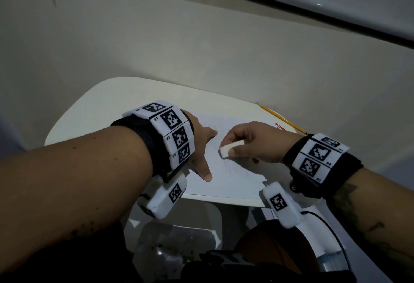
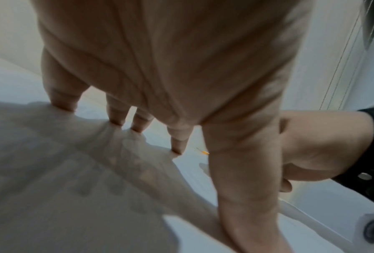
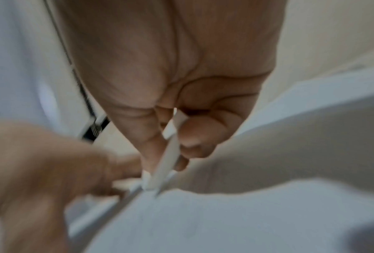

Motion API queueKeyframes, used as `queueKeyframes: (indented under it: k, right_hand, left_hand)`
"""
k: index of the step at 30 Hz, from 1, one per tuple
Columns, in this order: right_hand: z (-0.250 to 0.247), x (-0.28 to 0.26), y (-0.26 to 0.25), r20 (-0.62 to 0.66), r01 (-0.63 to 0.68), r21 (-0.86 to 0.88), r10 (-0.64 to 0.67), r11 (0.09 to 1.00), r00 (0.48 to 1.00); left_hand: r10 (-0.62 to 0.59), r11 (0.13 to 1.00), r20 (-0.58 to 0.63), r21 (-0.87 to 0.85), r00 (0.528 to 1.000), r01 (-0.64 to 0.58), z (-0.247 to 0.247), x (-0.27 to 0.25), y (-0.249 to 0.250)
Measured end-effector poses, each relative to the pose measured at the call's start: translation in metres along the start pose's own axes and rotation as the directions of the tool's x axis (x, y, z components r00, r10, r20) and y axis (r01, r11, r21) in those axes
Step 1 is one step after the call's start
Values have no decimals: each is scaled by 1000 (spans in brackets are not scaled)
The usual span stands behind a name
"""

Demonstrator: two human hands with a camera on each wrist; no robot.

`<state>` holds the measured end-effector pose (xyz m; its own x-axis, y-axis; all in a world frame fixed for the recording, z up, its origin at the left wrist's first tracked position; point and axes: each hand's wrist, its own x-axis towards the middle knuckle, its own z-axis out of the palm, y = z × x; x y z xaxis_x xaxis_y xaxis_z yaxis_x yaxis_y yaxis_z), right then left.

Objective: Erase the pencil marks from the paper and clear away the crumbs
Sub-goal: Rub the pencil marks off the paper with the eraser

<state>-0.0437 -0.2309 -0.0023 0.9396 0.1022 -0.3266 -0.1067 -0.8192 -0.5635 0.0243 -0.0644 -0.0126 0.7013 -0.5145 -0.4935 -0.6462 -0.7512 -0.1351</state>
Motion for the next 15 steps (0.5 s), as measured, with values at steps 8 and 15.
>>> queueKeyframes:
  k: [8, 15]
  right_hand:
    - [6, -12, 9, 147, -29, 118, 11, 993, 989]
    - [22, -18, 8, -204, -5, 702, 209, 713, 956]
  left_hand:
    - [3, 1000, 8, -9, 1000, -3, -1, 0, -1]
    - [13, 999, -11, -30, 1000, -14, 2, 2, -4]
